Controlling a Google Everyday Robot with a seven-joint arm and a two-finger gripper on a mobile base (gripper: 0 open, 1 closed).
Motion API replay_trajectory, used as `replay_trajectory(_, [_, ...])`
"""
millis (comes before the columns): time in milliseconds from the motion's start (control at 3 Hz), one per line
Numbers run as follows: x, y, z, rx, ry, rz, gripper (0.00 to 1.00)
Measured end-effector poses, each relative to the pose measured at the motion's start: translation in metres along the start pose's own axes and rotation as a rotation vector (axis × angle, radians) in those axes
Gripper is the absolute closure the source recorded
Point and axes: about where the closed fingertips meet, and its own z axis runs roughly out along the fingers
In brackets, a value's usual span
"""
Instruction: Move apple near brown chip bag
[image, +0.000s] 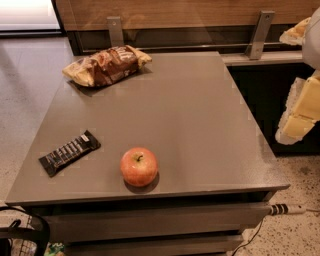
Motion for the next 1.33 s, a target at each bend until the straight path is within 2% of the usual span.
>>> replay_trajectory(333, [0.0,0.0,0.0,0.0,0.0,0.0,0.0])
replay_trajectory(667, [-0.005,0.003,0.003,-0.006,-0.035,-0.006,0.0])
replay_trajectory(1000, [-0.021,0.013,0.018,-0.03,-0.187,-0.028,0.0])
replay_trajectory(1333, [-0.034,0.022,0.045,-0.054,-0.364,-0.07,0.0])
